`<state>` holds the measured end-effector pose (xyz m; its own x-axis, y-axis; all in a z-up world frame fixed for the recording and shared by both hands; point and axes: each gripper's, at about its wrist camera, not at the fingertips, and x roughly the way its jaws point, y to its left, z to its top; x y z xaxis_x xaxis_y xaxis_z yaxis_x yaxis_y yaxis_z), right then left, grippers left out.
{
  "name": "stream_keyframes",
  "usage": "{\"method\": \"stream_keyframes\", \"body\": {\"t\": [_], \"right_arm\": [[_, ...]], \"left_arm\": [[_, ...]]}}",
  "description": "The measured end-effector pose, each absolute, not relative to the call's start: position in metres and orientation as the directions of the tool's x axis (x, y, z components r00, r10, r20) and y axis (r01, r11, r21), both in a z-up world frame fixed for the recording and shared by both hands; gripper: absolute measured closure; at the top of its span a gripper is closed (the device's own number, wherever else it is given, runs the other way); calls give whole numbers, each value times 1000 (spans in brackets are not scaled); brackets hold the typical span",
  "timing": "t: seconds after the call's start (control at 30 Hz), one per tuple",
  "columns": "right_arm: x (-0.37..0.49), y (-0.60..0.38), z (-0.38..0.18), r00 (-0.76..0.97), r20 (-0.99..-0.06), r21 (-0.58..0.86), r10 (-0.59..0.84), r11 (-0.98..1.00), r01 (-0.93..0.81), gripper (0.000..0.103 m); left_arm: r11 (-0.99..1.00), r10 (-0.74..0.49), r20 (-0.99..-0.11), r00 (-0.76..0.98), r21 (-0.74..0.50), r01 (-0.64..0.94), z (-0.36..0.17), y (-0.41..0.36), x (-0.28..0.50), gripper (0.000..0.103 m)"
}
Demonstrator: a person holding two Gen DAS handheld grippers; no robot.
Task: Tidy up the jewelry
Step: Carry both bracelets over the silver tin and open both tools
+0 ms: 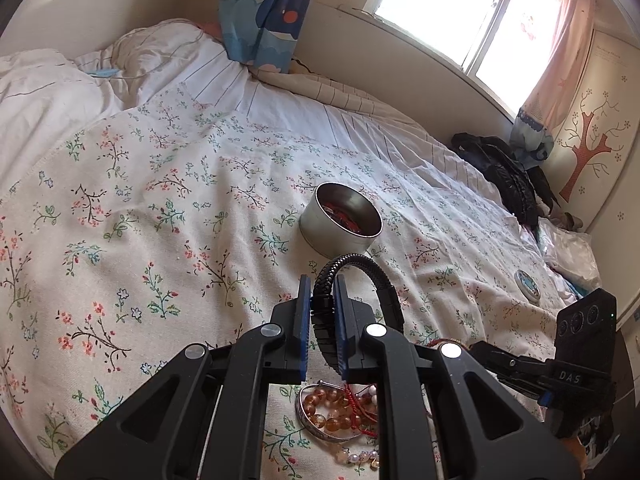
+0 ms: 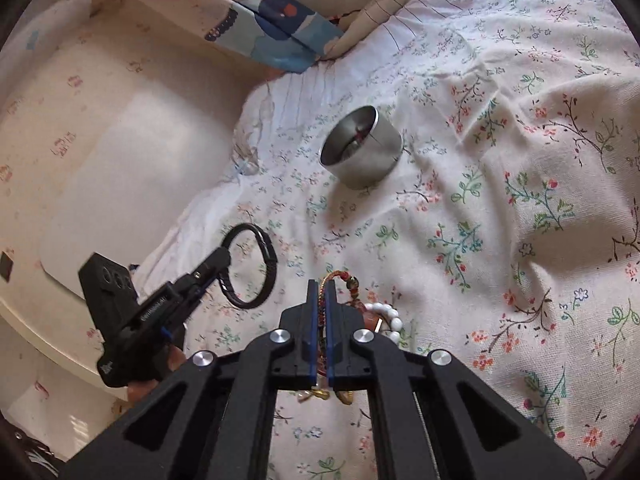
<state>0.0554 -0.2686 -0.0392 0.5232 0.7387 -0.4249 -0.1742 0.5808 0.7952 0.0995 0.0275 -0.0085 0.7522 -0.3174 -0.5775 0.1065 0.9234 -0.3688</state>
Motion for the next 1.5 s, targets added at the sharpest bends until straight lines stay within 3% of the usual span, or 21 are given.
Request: {"method": "stream_keyframes", "body": {"t": [0.3, 0.57, 1.1, 1.37, 1.43, 1.5], "right_arm": [[69, -274, -10, 631, -281, 828, 723, 515, -221, 99], [110, -262, 6, 671, -245, 805, 699, 533, -261, 99], [200, -243, -4, 708, -258, 782, 658, 573, -247, 99], [248, -222, -30, 651, -364, 755, 667, 620, -213, 99], [254, -223, -41, 644, -379, 769, 665, 613, -180, 96], [253, -228, -47, 650, -384, 776, 655, 611, -158, 85]], "left_arm": [[940, -277, -545, 792, -323, 107, 3, 12, 106, 93], [940, -264, -527, 808, -330, 92, 9, 0, 136, 93], [938, -248, -552, 796, -341, 56, -7, -16, 207, 93], [934, -245, -593, 767, -357, 22, -26, -26, 255, 92], [941, -231, -615, 754, -338, 12, -33, -27, 261, 88], [941, -223, -620, 752, -340, -2, -35, -24, 261, 88]]}}
